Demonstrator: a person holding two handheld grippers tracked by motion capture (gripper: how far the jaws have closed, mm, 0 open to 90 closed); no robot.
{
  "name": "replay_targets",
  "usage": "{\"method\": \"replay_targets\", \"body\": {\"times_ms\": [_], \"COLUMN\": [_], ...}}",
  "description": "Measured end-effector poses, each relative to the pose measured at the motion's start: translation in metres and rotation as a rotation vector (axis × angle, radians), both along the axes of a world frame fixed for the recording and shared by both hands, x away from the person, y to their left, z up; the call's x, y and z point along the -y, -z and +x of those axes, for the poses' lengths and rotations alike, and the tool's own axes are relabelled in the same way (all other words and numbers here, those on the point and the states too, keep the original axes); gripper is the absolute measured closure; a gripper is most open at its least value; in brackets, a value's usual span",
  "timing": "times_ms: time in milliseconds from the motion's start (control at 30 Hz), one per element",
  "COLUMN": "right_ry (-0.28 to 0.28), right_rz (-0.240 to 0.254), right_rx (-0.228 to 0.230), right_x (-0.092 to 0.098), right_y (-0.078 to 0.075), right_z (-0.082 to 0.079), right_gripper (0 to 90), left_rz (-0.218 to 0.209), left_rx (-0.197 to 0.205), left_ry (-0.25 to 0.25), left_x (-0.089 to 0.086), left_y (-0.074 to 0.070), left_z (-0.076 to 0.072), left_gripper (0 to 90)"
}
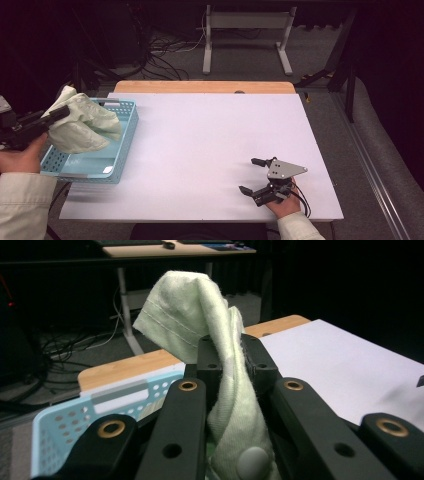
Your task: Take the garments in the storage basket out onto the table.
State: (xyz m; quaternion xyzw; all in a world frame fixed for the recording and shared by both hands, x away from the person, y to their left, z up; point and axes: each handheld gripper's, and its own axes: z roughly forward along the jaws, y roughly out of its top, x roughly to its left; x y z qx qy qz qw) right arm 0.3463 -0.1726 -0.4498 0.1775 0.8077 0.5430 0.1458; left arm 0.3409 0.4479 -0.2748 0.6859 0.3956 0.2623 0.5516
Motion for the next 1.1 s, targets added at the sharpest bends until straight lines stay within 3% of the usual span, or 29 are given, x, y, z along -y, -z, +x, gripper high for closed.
{"method": "replay_targets", "body": {"times_ms": [567, 1100], "right_ry": [-0.003, -0.008], "right_rz": [0.001, 0.002], "right_rx": [0.000, 0.002], "right_x": [0.000, 0.001], "right_y": [0.000, 0.000], "right_z": [0.000, 0.000], "right_gripper": [1.7, 1.7], "left_rz": [-0.033, -0.056], "left_rx": [0.036, 0.049], "left_ry": [0.114, 0.220], "left_x": [0.053, 0.106], "left_y": [-0.013, -0.012], "left_z": [0.026, 0.049], "left_gripper": [81.8, 81.8]}}
